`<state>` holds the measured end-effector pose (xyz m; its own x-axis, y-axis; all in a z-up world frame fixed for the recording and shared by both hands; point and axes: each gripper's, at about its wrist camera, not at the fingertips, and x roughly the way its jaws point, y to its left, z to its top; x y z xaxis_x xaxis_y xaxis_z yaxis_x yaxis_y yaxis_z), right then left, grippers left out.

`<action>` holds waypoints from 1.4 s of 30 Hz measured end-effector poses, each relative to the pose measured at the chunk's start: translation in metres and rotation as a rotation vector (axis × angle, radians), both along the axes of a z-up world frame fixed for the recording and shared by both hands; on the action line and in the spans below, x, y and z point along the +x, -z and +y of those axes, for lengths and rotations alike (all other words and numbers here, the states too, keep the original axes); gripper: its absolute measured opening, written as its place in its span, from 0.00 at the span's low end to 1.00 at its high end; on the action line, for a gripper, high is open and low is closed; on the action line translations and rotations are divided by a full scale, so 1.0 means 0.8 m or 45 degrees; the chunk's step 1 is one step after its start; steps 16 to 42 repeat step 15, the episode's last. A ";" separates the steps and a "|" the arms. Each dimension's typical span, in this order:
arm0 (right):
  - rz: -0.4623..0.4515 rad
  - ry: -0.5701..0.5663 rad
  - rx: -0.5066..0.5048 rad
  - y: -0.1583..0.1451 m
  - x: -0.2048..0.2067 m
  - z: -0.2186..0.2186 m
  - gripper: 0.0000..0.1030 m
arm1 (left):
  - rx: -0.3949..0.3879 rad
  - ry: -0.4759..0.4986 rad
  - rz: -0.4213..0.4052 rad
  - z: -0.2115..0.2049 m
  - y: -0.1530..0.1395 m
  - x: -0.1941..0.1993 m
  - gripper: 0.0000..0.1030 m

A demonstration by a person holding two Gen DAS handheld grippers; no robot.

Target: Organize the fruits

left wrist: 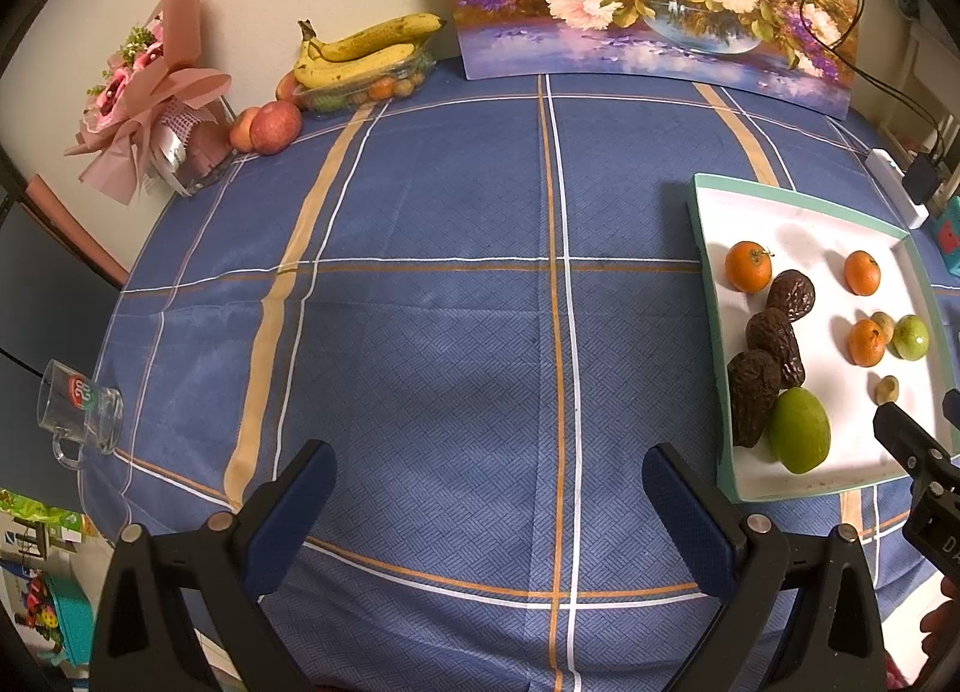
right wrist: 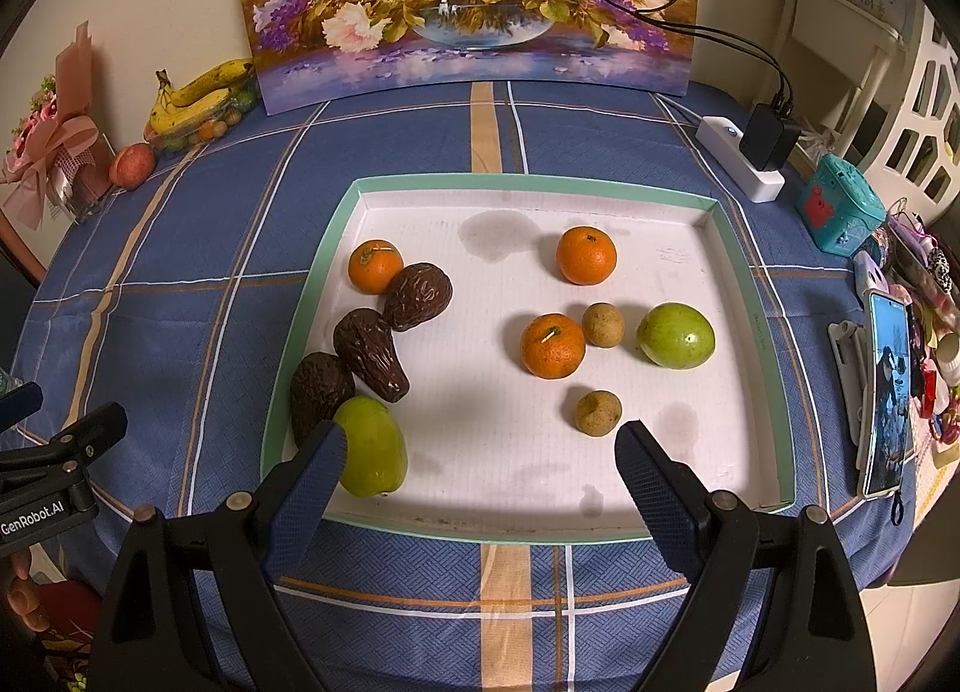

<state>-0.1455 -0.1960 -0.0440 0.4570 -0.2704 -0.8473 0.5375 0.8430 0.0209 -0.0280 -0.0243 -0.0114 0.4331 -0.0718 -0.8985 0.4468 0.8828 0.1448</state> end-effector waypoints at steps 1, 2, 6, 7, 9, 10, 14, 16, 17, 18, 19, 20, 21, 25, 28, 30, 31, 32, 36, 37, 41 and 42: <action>0.000 0.000 0.000 0.000 0.000 0.000 0.89 | 0.000 0.001 0.000 0.000 0.000 0.000 1.00; 0.000 0.000 0.000 0.000 0.000 0.000 0.89 | 0.001 0.000 0.000 0.000 0.000 0.001 1.00; 0.000 0.000 0.000 0.000 0.000 0.000 0.89 | 0.005 -0.011 0.001 0.001 0.001 -0.001 1.00; 0.001 0.000 0.000 0.001 0.000 0.000 0.89 | 0.006 -0.016 0.002 0.001 0.002 -0.001 1.00; 0.001 -0.001 0.000 0.002 -0.002 0.001 0.89 | 0.010 -0.027 0.006 0.002 0.003 0.000 1.00; 0.002 -0.002 0.000 0.002 -0.001 0.000 0.89 | 0.010 -0.029 0.008 0.003 0.003 0.000 1.00; 0.002 -0.003 0.000 0.001 -0.001 0.000 0.89 | 0.010 -0.032 0.009 0.004 0.003 0.001 1.00; 0.002 -0.003 0.000 0.001 -0.001 0.000 0.89 | 0.010 -0.031 0.010 0.004 0.004 0.001 1.00; 0.002 -0.003 0.000 0.001 -0.001 0.000 0.89 | 0.010 -0.031 0.010 0.004 0.004 0.001 1.00; 0.002 -0.003 0.000 0.001 -0.001 0.000 0.89 | 0.010 -0.031 0.010 0.004 0.004 0.001 1.00; 0.002 -0.003 0.000 0.001 -0.001 0.000 0.89 | 0.010 -0.031 0.010 0.004 0.004 0.001 1.00; 0.002 -0.003 0.000 0.001 -0.001 0.000 0.89 | 0.010 -0.031 0.010 0.004 0.004 0.001 1.00; 0.002 -0.003 0.000 0.001 -0.001 0.000 0.89 | 0.010 -0.031 0.010 0.004 0.004 0.001 1.00; 0.002 -0.003 0.000 0.001 -0.001 0.000 0.89 | 0.010 -0.031 0.010 0.004 0.004 0.001 1.00; 0.002 -0.003 0.000 0.001 -0.001 0.000 0.89 | 0.010 -0.031 0.010 0.004 0.004 0.001 1.00; 0.002 -0.003 0.000 0.001 -0.001 0.000 0.89 | 0.010 -0.031 0.010 0.004 0.004 0.001 1.00; 0.002 -0.003 0.000 0.001 -0.001 0.000 0.89 | 0.010 -0.031 0.010 0.004 0.004 0.001 1.00; 0.002 -0.003 0.000 0.001 -0.001 0.000 0.89 | 0.010 -0.031 0.010 0.004 0.004 0.001 1.00; 0.002 -0.003 0.000 0.001 -0.001 0.000 0.89 | 0.010 -0.031 0.010 0.004 0.004 0.001 1.00; 0.002 -0.003 0.000 0.001 -0.001 0.000 0.89 | 0.010 -0.031 0.010 0.004 0.004 0.001 1.00; 0.002 -0.003 0.000 0.001 -0.001 0.000 0.89 | 0.010 -0.031 0.010 0.004 0.004 0.001 1.00; 0.002 -0.003 0.000 0.001 -0.001 0.000 0.89 | 0.010 -0.031 0.010 0.004 0.004 0.001 1.00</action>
